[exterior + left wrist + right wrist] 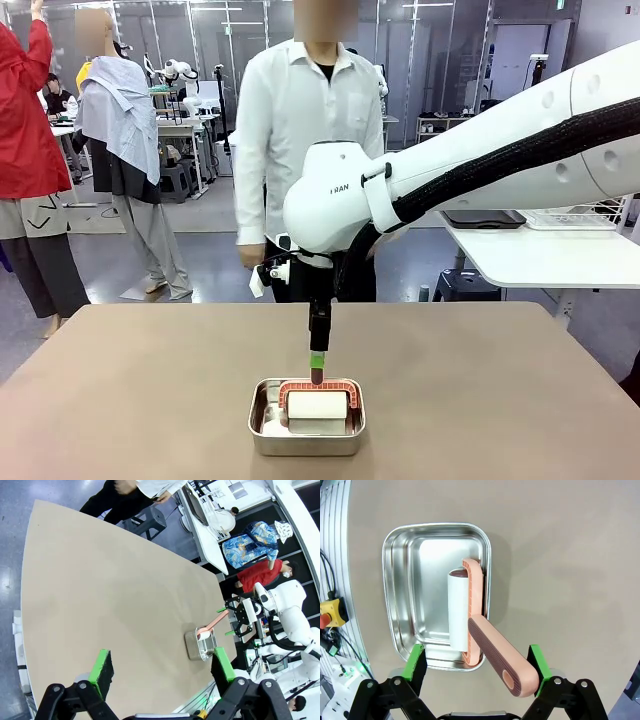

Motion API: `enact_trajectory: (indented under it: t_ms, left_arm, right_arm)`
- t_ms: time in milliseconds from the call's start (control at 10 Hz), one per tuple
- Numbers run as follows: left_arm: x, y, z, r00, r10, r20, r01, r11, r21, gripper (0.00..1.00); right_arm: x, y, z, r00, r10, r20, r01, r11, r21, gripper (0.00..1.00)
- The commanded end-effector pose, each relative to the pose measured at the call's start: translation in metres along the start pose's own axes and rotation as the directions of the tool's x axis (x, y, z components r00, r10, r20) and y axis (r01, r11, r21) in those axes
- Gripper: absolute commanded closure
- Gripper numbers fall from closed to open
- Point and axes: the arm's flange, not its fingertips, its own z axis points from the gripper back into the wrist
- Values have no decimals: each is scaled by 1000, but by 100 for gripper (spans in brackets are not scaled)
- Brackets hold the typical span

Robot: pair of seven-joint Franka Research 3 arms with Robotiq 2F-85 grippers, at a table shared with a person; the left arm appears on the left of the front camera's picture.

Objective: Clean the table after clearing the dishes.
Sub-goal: Place the Lint Roller back on top of the Airtight Container.

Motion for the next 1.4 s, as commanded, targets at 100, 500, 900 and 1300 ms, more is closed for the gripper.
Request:
enact_trajectory:
  t_ms: [100, 500, 900, 1300]
  left_arm:
    - [3, -1, 4, 1000, 8, -13, -8, 1000, -2, 0]
    - [3, -1, 4, 1000, 8, -13, -8, 1000, -2, 0]
    - [3, -1, 4, 1000, 8, -13, -8, 1000, -2, 0]
    - [3, -1, 4, 1000, 8, -13, -8, 1000, -2, 0]
  right_arm:
    - [0, 1, 0, 1000, 2, -2, -2, 1000, 0, 0]
    - [-38, -20, 67, 954, -217, 207, 205, 976, 79, 0]
    - [-215, -44, 150, 494, -650, 578, 635, 723, 271, 0]
    - [-374, 56, 155, -84, -640, 764, 604, 577, 549, 0]
